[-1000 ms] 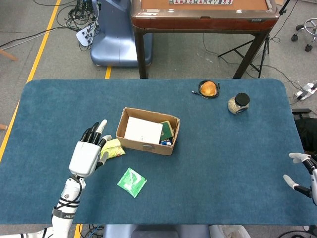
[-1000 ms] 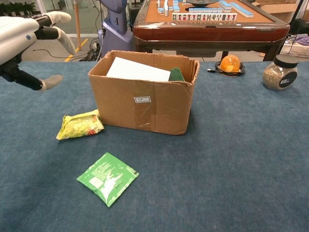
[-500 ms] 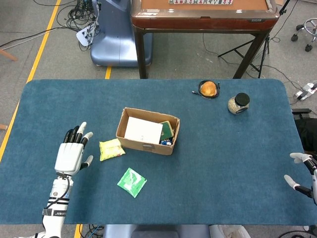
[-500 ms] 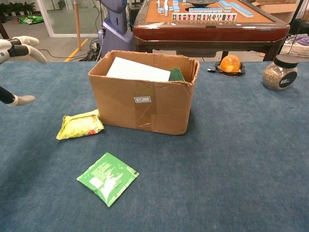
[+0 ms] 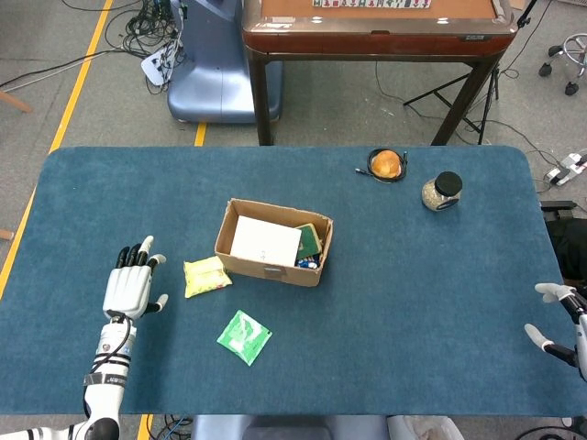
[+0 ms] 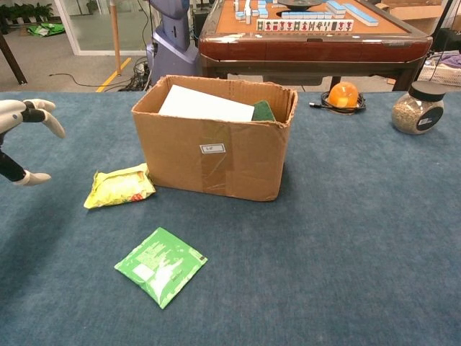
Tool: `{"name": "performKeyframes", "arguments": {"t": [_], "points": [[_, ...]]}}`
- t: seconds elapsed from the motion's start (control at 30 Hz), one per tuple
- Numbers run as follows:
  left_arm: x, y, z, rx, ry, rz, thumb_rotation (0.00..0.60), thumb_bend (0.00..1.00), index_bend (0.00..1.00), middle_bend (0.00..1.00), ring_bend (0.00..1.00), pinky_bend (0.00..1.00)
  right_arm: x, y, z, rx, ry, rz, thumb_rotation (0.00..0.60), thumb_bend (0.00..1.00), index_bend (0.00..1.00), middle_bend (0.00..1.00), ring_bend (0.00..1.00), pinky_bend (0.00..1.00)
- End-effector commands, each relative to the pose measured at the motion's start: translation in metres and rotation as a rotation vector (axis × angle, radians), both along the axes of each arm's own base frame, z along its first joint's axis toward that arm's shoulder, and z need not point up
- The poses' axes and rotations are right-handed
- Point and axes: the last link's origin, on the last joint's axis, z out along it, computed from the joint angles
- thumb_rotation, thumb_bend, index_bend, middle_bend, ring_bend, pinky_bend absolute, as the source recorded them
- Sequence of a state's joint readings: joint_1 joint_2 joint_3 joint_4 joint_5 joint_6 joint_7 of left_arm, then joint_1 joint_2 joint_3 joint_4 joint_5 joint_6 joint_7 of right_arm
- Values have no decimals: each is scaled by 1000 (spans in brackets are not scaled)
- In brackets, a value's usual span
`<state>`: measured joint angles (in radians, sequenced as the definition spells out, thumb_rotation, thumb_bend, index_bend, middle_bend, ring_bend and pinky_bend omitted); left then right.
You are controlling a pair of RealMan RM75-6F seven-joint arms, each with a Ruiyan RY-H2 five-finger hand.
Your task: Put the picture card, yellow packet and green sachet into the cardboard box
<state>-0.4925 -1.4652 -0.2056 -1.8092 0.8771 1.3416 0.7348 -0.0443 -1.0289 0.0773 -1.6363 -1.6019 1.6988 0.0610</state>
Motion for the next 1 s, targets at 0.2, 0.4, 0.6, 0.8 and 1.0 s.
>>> {"name": "performKeyframes", "arguments": {"t": [0.2, 0.4, 0.6, 0.8, 1.0], "points": [[7, 13, -18, -45, -23, 33, 600, 203, 242, 0, 0, 18, 0, 3, 5, -15, -15, 4, 600, 49, 388, 480, 359, 416], [6, 18, -26, -84, -46, 68, 600, 194, 222, 0, 0, 19, 2, 9, 7, -28, -7, 16, 600, 49, 389, 480, 360, 416], [4, 25, -32, -80, -44, 70, 600, 194, 218, 0, 0, 19, 7, 19, 8, -27, -4, 36, 600, 48, 388, 480, 360, 416], [3, 29, -39, -90, -56, 76, 600, 193, 217, 0, 0, 19, 11, 31, 11, -42, 4, 61, 600, 49, 388, 480, 360, 416], [2, 33, -44, -105, -59, 74, 600, 194, 217, 0, 0, 19, 14, 40, 14, -31, -8, 81, 600, 49, 389, 480, 360, 416]]}}
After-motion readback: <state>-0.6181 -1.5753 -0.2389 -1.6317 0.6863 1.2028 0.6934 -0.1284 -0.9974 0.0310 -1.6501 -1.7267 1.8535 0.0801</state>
